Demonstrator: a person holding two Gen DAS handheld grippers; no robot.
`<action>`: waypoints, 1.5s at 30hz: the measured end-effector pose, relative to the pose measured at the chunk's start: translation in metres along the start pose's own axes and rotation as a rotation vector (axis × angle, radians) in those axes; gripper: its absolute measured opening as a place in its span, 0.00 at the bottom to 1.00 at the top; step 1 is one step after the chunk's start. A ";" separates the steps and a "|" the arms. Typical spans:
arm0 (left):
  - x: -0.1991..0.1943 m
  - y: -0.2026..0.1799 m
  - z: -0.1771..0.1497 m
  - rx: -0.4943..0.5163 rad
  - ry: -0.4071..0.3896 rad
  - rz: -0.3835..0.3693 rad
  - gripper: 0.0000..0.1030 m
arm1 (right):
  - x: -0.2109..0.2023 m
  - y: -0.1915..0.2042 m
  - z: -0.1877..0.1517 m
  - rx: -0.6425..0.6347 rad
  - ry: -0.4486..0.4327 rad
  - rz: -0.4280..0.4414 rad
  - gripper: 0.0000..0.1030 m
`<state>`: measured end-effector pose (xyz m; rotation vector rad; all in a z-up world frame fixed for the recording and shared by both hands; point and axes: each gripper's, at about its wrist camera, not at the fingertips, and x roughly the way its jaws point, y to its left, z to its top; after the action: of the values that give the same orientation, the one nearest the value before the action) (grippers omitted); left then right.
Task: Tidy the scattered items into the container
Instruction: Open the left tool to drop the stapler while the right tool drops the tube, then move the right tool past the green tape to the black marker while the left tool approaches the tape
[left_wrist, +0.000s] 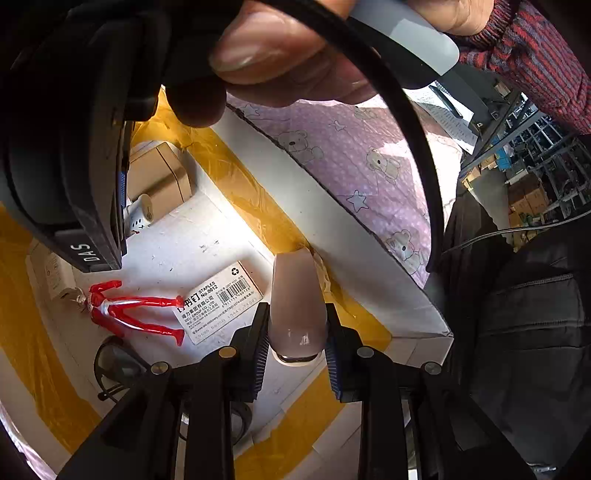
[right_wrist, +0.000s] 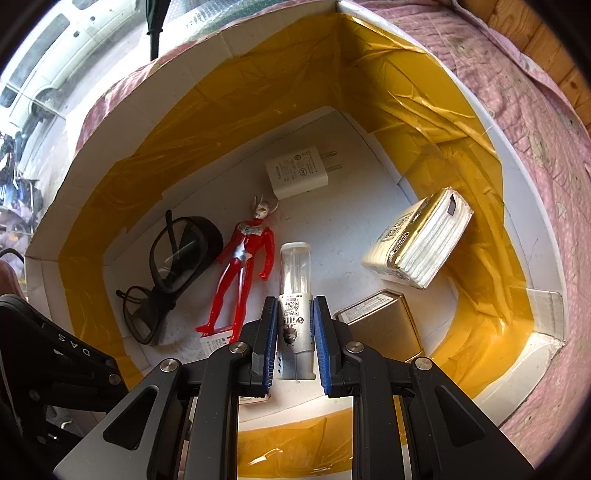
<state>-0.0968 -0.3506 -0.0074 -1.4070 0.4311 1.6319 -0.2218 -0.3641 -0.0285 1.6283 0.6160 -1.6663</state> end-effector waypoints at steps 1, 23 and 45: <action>-0.001 0.000 -0.002 0.009 -0.001 -0.005 0.28 | 0.001 -0.002 0.000 0.011 0.001 0.010 0.19; -0.038 0.009 -0.015 -0.085 -0.077 0.087 0.30 | -0.067 -0.024 -0.034 0.175 -0.280 0.130 0.30; -0.063 -0.129 0.038 -0.157 -0.383 0.406 0.41 | -0.071 -0.064 -0.277 0.639 -0.751 0.161 0.31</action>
<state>-0.0196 -0.2797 0.0984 -1.1238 0.3854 2.2545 -0.0954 -0.1021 0.0072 1.2200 -0.4502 -2.2782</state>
